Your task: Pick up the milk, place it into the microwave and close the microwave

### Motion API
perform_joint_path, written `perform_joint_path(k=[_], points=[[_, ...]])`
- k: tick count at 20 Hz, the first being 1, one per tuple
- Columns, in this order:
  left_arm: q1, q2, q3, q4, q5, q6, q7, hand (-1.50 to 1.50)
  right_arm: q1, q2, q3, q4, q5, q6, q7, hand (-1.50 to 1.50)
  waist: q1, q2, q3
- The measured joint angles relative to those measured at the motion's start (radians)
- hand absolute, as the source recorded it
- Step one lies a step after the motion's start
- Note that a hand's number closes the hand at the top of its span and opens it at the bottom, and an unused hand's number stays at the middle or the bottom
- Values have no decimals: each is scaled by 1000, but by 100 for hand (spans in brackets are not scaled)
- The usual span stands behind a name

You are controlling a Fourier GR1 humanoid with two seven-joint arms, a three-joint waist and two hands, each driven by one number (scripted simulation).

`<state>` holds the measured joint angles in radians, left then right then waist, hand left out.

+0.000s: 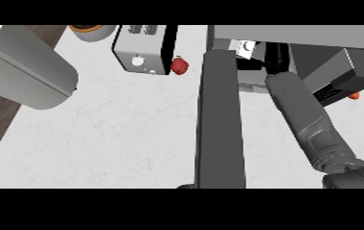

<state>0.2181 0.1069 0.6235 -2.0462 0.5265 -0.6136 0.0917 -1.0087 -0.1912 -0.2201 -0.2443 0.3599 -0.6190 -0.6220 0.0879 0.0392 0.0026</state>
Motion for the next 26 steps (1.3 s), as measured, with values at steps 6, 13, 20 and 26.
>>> perform_joint_path(k=[6,13,20,26], points=[[-35,12,-16,24,-15,-2,-1,-150,-25,-45,15,53,46,-90,-22,150,20,14,1],[-67,24,-23,56,-35,-1,-5,-150,-14,-105,28,139,90,-219,70,-150,38,28,0],[-98,39,-26,85,-83,2,-17,-150,-15,-114,55,164,126,-262,102,-150,44,29,3],[-104,38,-61,101,-106,-27,-26,-150,-41,-93,55,150,125,-204,58,-150,51,28,4]])
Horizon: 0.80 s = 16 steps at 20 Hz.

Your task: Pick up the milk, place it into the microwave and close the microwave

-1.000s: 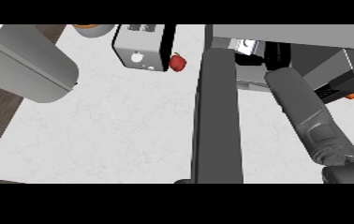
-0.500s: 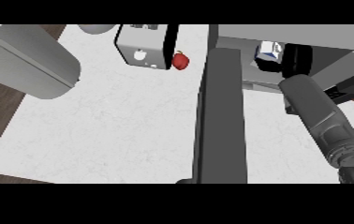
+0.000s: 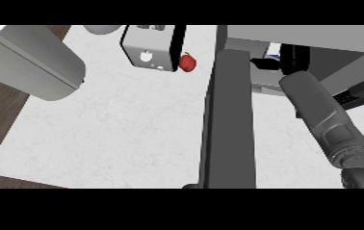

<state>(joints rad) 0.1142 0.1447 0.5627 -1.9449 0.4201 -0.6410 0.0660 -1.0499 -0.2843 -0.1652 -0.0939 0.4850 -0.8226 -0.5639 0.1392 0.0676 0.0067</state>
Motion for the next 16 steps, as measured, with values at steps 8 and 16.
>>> perform_joint_path(k=[8,16], points=[[-19,-4,-56,30,-20,-45,-11,-150,-15,19,-51,-20,-57,164,-76,-150,-20,-8,0],[-18,-23,-121,27,-22,-90,-13,-150,33,54,-149,-44,-165,342,-198,-150,-48,-24,-1]])
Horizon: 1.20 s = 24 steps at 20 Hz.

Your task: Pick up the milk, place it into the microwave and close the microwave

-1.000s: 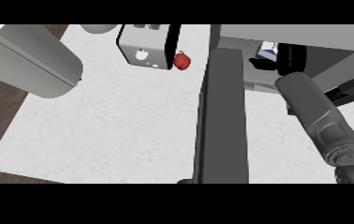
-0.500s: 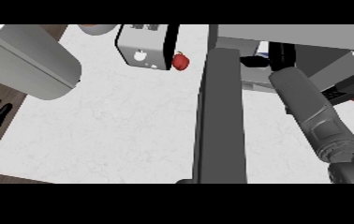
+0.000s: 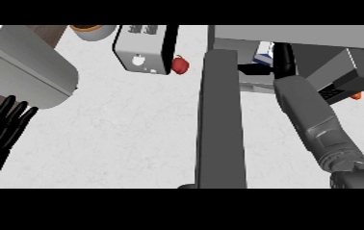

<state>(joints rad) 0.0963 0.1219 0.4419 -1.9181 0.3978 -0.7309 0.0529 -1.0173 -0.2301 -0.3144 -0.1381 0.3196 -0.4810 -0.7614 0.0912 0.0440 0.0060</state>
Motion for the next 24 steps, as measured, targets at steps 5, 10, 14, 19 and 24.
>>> perform_joint_path(k=[5,10,14,19,24], points=[[24,-33,-50,-28,-11,-17,3,150,50,9,-50,2,-58,124,-61,-150,-20,-12,-2],[27,-71,-107,-37,-44,-15,10,150,109,31,-84,5,-104,253,-111,-150,-43,-23,-3],[28,-94,-164,-52,-69,0,32,150,164,71,-96,-4,-131,339,-154,-150,-60,-31,-4],[16,-113,-258,-37,-121,50,43,150,239,99,-90,-47,-157,425,-174,-150,-81,-40,-5],[5,-117,-329,-26,-141,81,65,150,361,122,-55,-136,-166,468,-194,-150,-98,-47,-6]])
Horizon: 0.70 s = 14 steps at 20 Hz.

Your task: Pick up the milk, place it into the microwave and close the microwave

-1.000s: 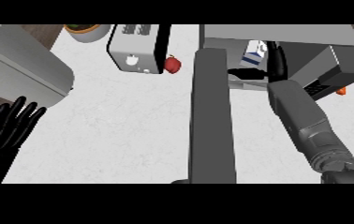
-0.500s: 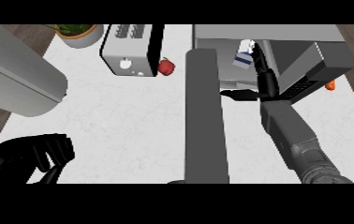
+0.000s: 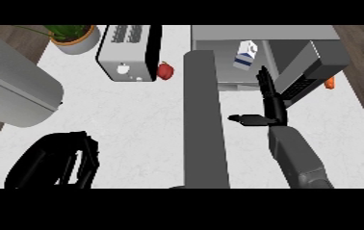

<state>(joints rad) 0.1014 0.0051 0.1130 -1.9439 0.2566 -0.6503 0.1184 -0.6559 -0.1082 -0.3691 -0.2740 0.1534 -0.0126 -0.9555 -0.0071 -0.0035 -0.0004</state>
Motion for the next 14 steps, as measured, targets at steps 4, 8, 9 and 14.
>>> perform_joint_path(k=[4,8,9,14], points=[[-13,-3,-76,-3,-63,21,-11,150,105,22,36,-113,-8,21,16,-150,-12,-5,-1],[-44,-4,-172,2,-121,94,-15,150,252,31,61,-239,-22,43,14,-150,-20,-6,-1],[-55,-4,-181,16,-131,95,-20,150,292,24,66,-272,-27,55,16,-150,-20,-6,-1],[-142,-5,-275,120,-236,136,-85,150,481,23,106,-469,-46,110,35,-150,-29,-4,-2]])
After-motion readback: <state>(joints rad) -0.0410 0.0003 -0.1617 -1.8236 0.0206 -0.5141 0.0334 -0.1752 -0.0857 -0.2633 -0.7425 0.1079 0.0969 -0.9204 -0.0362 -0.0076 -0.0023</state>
